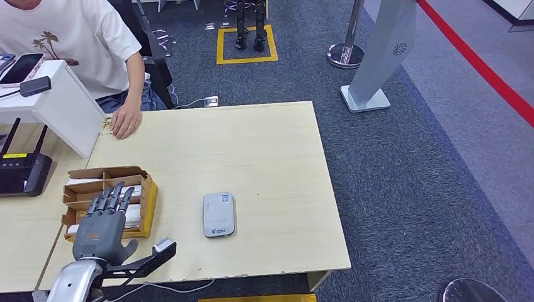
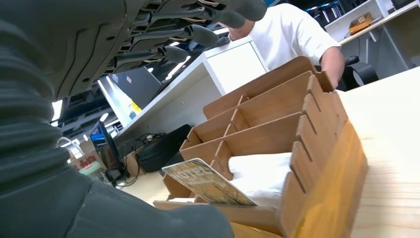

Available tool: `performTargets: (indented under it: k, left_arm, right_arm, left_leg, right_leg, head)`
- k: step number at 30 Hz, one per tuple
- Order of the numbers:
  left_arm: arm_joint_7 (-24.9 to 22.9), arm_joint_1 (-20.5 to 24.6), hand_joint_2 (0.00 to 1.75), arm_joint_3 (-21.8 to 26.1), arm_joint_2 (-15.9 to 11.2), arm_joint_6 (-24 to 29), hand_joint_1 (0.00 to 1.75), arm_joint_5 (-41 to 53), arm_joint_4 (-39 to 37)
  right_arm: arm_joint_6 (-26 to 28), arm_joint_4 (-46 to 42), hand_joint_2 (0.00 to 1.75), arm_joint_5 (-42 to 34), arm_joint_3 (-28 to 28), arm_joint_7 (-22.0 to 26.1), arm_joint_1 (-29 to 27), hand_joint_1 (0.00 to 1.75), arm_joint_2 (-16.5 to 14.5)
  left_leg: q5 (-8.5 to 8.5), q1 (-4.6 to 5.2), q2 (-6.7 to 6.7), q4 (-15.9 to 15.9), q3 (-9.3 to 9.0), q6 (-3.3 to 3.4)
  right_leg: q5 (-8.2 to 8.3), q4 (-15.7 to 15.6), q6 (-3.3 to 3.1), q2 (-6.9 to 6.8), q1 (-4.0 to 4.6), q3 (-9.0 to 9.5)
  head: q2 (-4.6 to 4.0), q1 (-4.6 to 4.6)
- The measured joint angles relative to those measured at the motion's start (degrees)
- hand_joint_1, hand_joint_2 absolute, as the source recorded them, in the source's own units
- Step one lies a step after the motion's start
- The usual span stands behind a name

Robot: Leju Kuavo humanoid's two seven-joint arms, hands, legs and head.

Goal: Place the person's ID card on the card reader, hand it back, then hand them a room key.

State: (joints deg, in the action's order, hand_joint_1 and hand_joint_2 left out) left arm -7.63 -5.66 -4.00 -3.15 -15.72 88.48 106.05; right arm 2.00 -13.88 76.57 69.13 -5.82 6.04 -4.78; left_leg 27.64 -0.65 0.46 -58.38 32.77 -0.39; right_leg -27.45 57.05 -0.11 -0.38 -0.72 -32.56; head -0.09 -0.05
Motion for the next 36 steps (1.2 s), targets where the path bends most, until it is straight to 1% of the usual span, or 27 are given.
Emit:
performTargets:
  k: [7,15,19,23,27,36]
  left_arm:
    - [0.91,-0.19,1.75,0.00,1.66,0.74,0.00,-0.04,-0.20]
    - [1.21,-1.07,1.75,0.00,2.44,1.69,0.00,-0.13,-0.17]
    - [2.92,-1.05,1.75,-0.13,2.49,3.45,0.00,-0.90,-0.34]
    - [5.05,-0.28,1.75,-0.49,2.05,5.18,0.00,-3.04,-1.45]
    - [5.53,1.03,1.75,-0.74,1.18,5.95,0.00,-3.70,-2.89]
    - [5.44,7.29,1.75,-0.79,-1.19,6.37,0.00,-3.78,-8.39]
  right_arm:
    - [0.32,0.00,0.00,-0.31,0.00,0.17,0.00,0.00,0.13]
    - [0.48,0.00,0.00,-0.84,0.01,0.11,-0.02,0.00,0.22]
    - [0.41,0.00,0.00,0.15,-0.19,0.10,-0.02,0.00,0.40]
    - [0.35,0.00,0.00,0.90,-0.75,0.83,-0.01,0.00,0.73]
    - [0.20,-0.02,0.00,1.33,-1.24,0.91,-0.01,0.00,1.09]
    - [-0.40,-0.07,0.00,2.59,-2.71,0.83,0.01,0.00,1.52]
  left_leg:
    - [0.00,0.00,0.00,0.00,-0.01,0.00]
    - [0.00,0.00,0.00,0.00,-0.01,0.00]
    - [0.00,0.00,0.00,0.00,-0.01,0.00]
    - [0.00,0.00,0.01,0.00,-0.02,0.00]
    - [-0.01,0.00,0.00,0.00,-0.02,0.00]
    - [-0.01,-0.01,-0.01,0.00,-0.02,0.00]
  right_leg:
    - [0.00,0.00,0.00,0.00,0.00,0.00]
    - [0.00,0.00,0.00,0.00,0.00,0.00]
    - [0.00,0.00,0.00,0.00,0.00,-0.01]
    - [0.00,0.00,0.00,0.01,0.00,-0.01]
    - [0.00,0.00,0.00,0.01,0.00,-0.01]
    - [0.00,0.01,0.00,0.00,0.00,0.00]
  head:
    - [0.00,0.00]
    - [0.00,0.00]
    - [0.00,0.00]
    - [0.00,-0.01]
    - [0.00,-0.01]
    - [0.00,0.00]
